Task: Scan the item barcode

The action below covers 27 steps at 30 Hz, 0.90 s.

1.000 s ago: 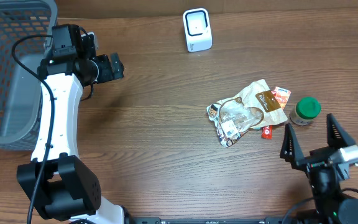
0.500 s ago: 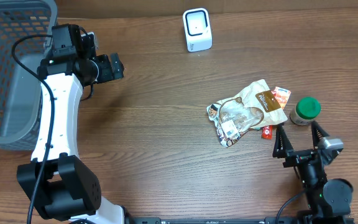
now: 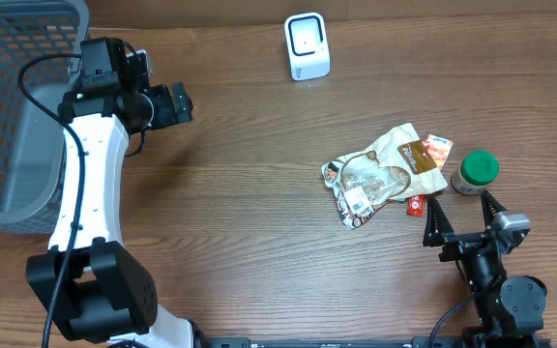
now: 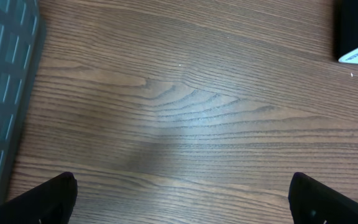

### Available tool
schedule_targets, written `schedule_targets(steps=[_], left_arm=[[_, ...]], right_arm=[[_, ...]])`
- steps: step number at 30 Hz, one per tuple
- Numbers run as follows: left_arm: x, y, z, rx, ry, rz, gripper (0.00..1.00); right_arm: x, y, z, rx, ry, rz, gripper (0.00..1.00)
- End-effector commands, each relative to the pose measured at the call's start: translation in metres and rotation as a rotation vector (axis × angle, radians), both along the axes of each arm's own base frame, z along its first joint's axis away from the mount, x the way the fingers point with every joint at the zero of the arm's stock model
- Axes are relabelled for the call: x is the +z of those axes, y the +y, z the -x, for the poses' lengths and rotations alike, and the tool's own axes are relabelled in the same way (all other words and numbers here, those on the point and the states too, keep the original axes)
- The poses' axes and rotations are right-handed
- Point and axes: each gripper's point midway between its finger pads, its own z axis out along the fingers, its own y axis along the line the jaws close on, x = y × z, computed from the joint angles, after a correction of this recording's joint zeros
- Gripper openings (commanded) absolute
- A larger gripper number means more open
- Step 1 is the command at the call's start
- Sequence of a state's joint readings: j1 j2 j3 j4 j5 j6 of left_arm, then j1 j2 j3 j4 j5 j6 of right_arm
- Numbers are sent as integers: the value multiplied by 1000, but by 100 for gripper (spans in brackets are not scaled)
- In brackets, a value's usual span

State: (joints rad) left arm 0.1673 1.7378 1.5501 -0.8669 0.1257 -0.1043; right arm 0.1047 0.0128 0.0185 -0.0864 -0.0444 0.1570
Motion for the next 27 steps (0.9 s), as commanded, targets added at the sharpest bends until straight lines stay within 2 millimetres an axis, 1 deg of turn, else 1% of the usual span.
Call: schedule_targets(steps=[1, 23, 25, 27], left_arm=[[1, 1, -2, 0, -5, -5, 100], [-1, 2, -2, -1, 0, -5, 100], [1, 1, -2, 0, -6, -6, 100], [10, -2, -1, -7, -26, -9, 100]], right_arm=[[-2, -2, 0, -10, -3, -7, 100], [-2, -2, 0, -10, -3, -7, 100], [-2, -2, 0, -10, -3, -7, 100], [-2, -2, 0, -10, -3, -7, 100]])
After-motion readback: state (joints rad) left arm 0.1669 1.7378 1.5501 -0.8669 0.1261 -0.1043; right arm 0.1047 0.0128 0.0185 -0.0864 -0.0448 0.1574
